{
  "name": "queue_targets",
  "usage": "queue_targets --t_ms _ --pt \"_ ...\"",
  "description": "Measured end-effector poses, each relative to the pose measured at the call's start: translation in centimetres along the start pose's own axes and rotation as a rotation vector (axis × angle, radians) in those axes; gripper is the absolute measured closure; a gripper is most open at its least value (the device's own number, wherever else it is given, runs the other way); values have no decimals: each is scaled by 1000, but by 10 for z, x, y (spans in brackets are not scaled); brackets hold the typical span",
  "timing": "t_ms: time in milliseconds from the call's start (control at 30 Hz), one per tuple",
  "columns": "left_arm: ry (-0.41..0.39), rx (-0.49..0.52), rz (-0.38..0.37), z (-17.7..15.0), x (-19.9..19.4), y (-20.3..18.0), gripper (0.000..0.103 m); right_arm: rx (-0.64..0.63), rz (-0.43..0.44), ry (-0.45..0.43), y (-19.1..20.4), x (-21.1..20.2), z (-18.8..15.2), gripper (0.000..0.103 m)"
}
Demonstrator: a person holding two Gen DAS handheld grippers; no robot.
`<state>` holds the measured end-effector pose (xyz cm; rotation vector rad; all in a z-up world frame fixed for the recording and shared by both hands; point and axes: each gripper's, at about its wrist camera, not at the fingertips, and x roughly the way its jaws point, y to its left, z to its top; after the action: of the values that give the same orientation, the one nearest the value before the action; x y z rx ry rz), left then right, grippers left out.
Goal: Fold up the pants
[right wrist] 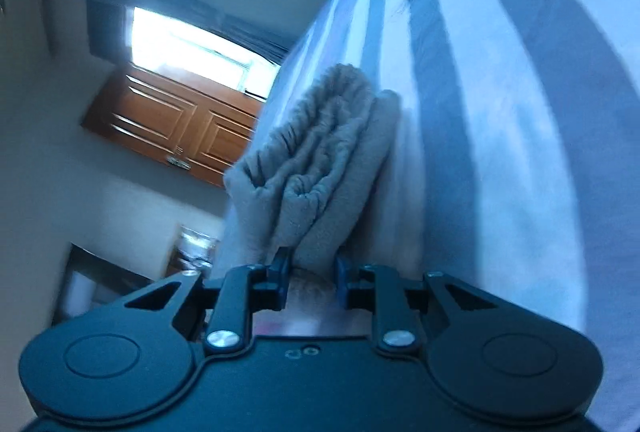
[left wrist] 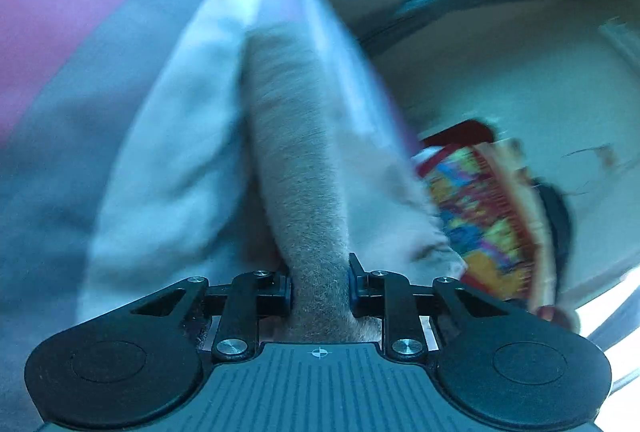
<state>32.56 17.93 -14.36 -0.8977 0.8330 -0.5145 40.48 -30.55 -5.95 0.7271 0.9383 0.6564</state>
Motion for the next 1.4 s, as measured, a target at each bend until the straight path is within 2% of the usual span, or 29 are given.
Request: queue_targets --t_ms 67,133,200,233,300,367,467,600,767,833,900,933,1033,1133,1200,1267,1400 --pt "-30 -34 -5 -8 -1 8 74 7 -113 58 -12 12 -6 83" --pt "-56 -28 10 -15 -5 6 71 33 -104 39 -21 12 -13 83" --pt "-71 -9 41 -21 -12 -1 62 70 -101 15 -23 9 -16 81" --pt "-81 9 73 -24 -18 -7 59 64 -116 9 -19 7 -18 77" --pt "-100 50 139 -32 -32 -19 47 40 -160 -12 -8 -1 -26 71" --pt "-141 128 252 -41 -51 -39 41 -12 -200 -31 7 -11 -38 55" --pt "-201 230 414 -63 -80 -67 41 -142 -270 -70 37 -31 -62 36" --pt "-272 339 500 -98 -114 -114 41 -258 -319 -127 83 -61 -103 25" --pt "-311 442 487 -154 -148 -171 41 -321 -326 -185 132 -83 -153 19" --pt "-311 484 488 -175 -155 -195 37 -353 -345 -213 151 -91 -174 17" --pt "-337 507 486 -195 -170 -213 13 -407 -383 -244 170 -99 -191 13" --pt "-358 521 488 -206 -177 -224 10 -430 -408 -260 180 -100 -200 10" --pt "-384 594 488 -236 -194 -252 8 -488 -478 -285 203 -105 -224 1" --pt "-390 612 498 -253 -206 -267 8 -564 -591 -349 225 -109 -248 1" --pt "-399 602 472 -266 -216 -276 8 -634 -670 -407 238 -109 -264 1" --pt "-405 622 467 -278 -219 -285 7 -673 -688 -439 246 -109 -275 1" --pt "-423 689 470 -298 -220 -300 6 -677 -659 -470 250 -111 -290 1"
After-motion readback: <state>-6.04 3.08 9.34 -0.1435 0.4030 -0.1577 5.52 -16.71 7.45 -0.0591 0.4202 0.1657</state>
